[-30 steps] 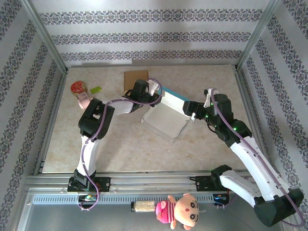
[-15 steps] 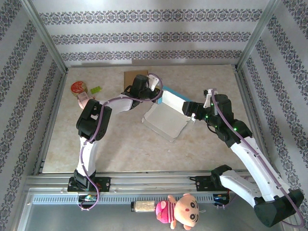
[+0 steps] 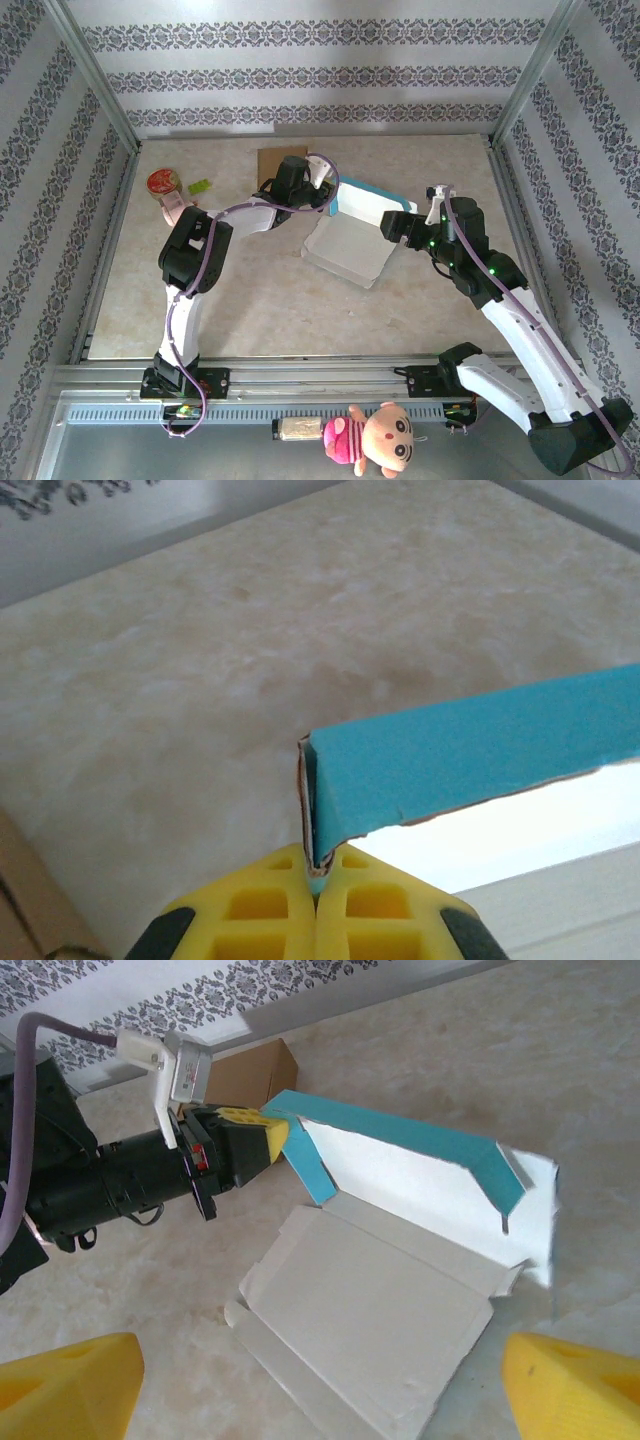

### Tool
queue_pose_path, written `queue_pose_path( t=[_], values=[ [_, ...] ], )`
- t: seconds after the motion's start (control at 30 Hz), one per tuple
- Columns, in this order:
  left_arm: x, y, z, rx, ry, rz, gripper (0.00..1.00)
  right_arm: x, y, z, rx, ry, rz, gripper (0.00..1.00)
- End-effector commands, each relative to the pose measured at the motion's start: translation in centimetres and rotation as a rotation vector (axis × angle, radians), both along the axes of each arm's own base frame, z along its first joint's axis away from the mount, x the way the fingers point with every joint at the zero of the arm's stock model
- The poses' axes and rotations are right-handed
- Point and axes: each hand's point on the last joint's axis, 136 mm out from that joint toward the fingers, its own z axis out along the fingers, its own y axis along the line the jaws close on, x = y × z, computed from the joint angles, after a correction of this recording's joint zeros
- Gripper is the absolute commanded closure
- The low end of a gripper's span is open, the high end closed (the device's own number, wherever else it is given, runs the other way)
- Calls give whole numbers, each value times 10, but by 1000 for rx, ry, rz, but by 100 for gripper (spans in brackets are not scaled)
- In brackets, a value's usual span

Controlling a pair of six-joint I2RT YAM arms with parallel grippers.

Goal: Fold the paper box

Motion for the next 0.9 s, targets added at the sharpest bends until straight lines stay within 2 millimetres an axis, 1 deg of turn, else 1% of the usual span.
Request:
queue_pose_path(
  t=[0.0, 0.07, 0.17, 0.23, 0.3, 0.37, 0.47, 0.53, 0.57, 0.6, 0.63, 0.67, 0.7, 0.73, 0.77, 0.8, 0.83, 0.87],
  values=[
    [-3, 16, 21, 91, -117, 171, 100, 1, -4, 0, -2, 4, -18, 8],
    [-8, 29, 23, 96, -127, 289, 99, 2, -3, -3, 11, 19, -31, 8],
    [-27, 36, 22, 43, -122, 402, 89, 6, -8, -12, 25, 65, -85, 8],
    [-42, 29, 20, 26, -142, 390, 81, 7, -9, -20, 30, 105, -114, 9],
    [-54, 23, 23, 18, -171, 373, 72, 8, -7, -27, 44, 149, -121, 10],
    [-60, 21, 25, 17, -177, 367, 68, 8, -3, -32, 55, 189, -116, 12],
    [-68, 25, 40, -6, -186, 368, 65, 10, 0, -39, 64, 239, -117, 14],
    [-74, 32, 56, -23, -197, 381, 61, 17, 1, -39, 80, 253, -135, 14],
    [-78, 37, 67, -33, -195, 391, 57, 21, -1, -38, 89, 261, -156, 14],
    [-83, 43, 78, -37, -189, 405, 55, 26, -3, -38, 97, 271, -189, 14],
    [-86, 48, 86, -37, -173, 422, 51, 31, -5, -37, 106, 280, -210, 14],
    [-89, 57, 96, -35, -141, 453, 43, 38, -6, -37, 113, 295, -232, 14],
    [-89, 63, 99, -36, -76, 471, 38, 45, -8, -38, 118, 309, -261, 15],
    [-86, 65, 105, -60, -9, 472, 37, 51, -9, -37, 126, 319, -281, 15],
    [-83, 70, 97, -60, 105, 467, 37, 59, -10, -39, 127, 334, -297, 16],
    [-79, 70, 96, -93, 217, 454, 37, 68, -12, -40, 130, 343, -318, 18],
    [-76, 70, 93, -130, 318, 436, 37, 75, -13, -42, 140, 360, -332, 21],
    [-74, 66, 89, -179, 419, 401, 37, 83, -12, -46, 153, 379, -335, 23]
  ],
)
